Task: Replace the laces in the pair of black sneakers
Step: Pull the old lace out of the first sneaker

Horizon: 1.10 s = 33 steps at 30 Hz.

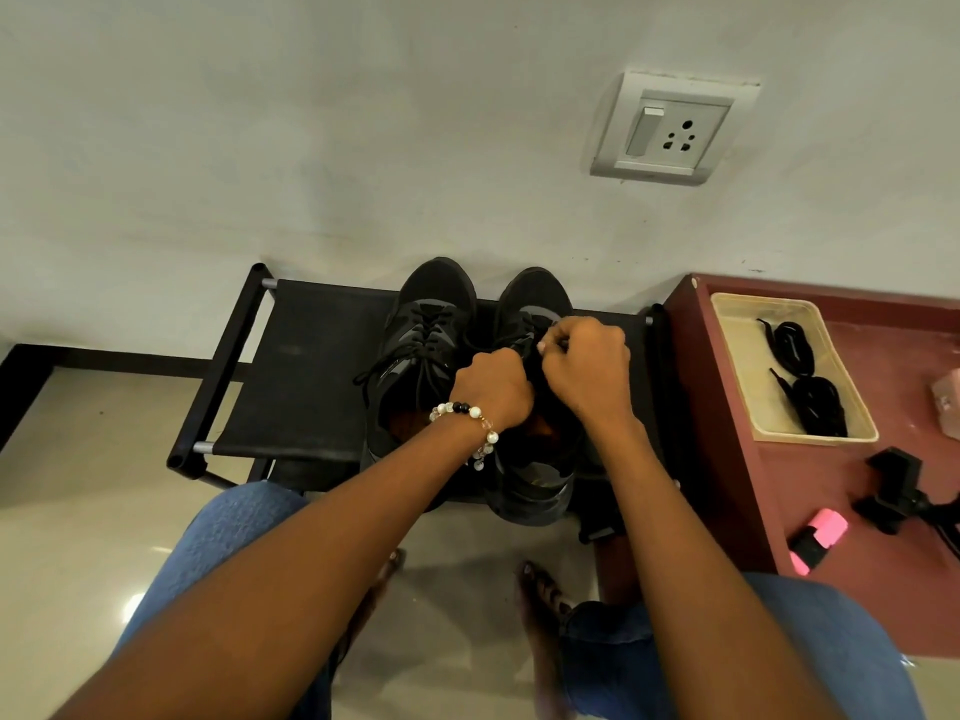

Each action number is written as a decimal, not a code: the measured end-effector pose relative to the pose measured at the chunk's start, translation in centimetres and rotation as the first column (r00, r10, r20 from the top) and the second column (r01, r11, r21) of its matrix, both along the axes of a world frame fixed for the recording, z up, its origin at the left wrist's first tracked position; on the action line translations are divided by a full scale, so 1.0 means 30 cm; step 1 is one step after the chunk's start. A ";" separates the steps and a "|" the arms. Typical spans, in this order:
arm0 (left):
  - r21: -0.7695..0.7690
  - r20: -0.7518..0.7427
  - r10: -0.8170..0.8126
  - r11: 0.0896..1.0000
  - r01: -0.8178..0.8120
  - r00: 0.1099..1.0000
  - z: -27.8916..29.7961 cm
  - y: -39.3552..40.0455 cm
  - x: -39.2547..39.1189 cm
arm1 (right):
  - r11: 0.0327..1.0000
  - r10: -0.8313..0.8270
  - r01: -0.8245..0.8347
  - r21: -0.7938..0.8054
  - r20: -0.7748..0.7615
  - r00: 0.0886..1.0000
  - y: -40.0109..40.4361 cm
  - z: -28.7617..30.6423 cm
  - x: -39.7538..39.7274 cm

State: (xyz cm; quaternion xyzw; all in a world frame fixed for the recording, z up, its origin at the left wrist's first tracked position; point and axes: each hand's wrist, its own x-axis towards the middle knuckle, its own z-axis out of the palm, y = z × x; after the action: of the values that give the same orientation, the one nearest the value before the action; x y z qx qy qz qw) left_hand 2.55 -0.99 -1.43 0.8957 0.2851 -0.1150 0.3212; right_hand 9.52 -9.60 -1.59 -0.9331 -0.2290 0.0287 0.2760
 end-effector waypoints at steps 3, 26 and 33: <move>0.011 -0.005 -0.009 1.000 0.009 1.000 0.006 -0.002 -0.001 | 0.975 -0.136 0.160 0.156 -0.156 0.978 -0.004 0.012 -0.005; 0.170 0.403 -0.120 0.984 0.055 0.907 0.029 0.060 0.100 | 0.930 -0.060 -0.034 -0.366 -0.243 0.968 -0.034 0.057 -0.081; 0.357 0.368 -0.108 0.934 -0.033 0.924 -0.046 0.009 0.135 | 0.961 -0.093 0.022 -0.275 -0.248 0.964 -0.065 0.011 -0.071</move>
State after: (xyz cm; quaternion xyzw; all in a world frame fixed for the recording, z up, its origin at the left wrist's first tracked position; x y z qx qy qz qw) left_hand 6.60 -0.72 -2.81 0.9494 0.2159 0.1088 0.2004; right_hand 7.38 -11.55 -1.26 -0.9564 -0.1577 0.1730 0.1746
